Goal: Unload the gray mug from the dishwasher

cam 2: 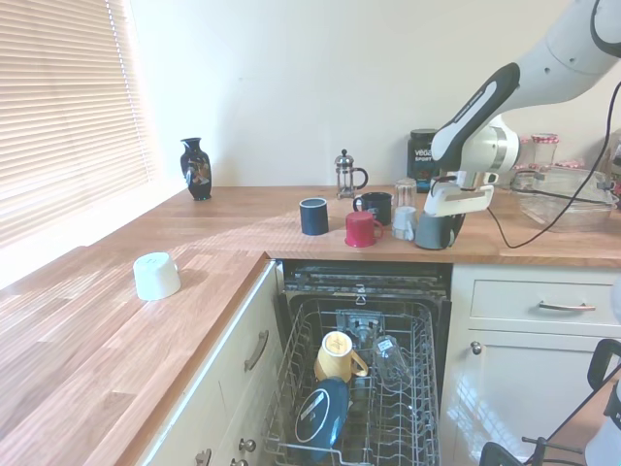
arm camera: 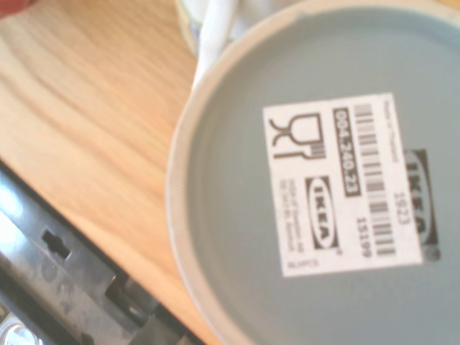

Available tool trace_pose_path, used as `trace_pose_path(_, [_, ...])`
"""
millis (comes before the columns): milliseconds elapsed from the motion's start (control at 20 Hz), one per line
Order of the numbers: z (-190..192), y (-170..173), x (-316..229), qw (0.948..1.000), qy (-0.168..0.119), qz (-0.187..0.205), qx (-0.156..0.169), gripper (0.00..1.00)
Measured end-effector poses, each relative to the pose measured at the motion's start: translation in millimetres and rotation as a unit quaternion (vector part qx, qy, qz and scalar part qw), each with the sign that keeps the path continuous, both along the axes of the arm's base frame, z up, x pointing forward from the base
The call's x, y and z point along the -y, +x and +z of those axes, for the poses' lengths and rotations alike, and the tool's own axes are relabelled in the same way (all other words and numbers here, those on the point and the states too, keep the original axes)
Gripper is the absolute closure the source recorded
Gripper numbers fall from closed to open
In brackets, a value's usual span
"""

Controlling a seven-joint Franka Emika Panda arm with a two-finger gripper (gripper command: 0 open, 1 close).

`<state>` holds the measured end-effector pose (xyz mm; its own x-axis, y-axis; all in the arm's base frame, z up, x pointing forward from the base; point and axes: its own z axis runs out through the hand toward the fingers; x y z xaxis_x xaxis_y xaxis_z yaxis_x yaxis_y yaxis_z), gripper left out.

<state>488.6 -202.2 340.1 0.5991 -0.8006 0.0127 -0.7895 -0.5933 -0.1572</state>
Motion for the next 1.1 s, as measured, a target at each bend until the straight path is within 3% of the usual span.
trace_pose_path(600, [-8,2,1,0.9999,0.002,-0.012,-0.008,0.00])
trace_pose_path(800, [-9,-2,-7,0.9999,-0.004,-0.016,0.003,0.00])
trace_pose_path(1100, [-1,-36,-29,0.9995,-0.017,-0.019,0.019,0.00])
